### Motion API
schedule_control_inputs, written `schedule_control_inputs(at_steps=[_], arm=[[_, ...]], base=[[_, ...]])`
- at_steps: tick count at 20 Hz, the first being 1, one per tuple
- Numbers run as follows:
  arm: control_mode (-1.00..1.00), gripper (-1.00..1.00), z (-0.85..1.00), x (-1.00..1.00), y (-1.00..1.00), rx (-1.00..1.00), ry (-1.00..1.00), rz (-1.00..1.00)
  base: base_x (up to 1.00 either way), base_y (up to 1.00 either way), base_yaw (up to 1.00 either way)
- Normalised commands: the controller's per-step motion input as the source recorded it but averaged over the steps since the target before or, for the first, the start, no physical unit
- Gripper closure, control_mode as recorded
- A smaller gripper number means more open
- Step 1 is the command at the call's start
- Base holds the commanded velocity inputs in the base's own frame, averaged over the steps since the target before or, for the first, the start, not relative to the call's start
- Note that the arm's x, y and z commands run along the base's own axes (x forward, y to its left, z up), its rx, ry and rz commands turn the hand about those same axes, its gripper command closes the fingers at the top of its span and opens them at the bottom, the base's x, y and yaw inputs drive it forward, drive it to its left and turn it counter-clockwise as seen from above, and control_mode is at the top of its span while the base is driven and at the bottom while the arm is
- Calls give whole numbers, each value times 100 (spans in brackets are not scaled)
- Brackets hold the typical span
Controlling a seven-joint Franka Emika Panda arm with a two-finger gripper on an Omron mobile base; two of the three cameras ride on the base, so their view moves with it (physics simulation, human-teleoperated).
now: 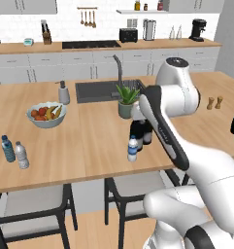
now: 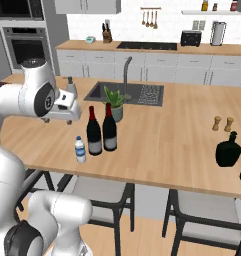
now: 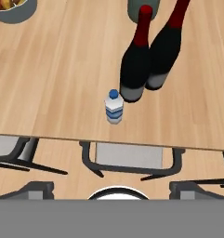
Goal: Move the plastic bottles in the middle to the plastics group, and the glass bottles in the middle to the glass group.
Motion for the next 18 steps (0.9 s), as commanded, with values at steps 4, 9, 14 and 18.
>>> schedule_control_inputs(at_steps=[4, 9, 14, 18], arm=[[-100, -100, -25, 19, 22, 0, 0, 0], [-100, -100, -48, 30, 0, 3, 0, -2], [-100, -100, -46, 22, 0, 1, -1, -1], [-100, -100, -15, 36, 1, 0, 0, 0]], base=[[0, 0, 0], [0, 0, 0], [0, 0, 0], [0, 0, 0]])
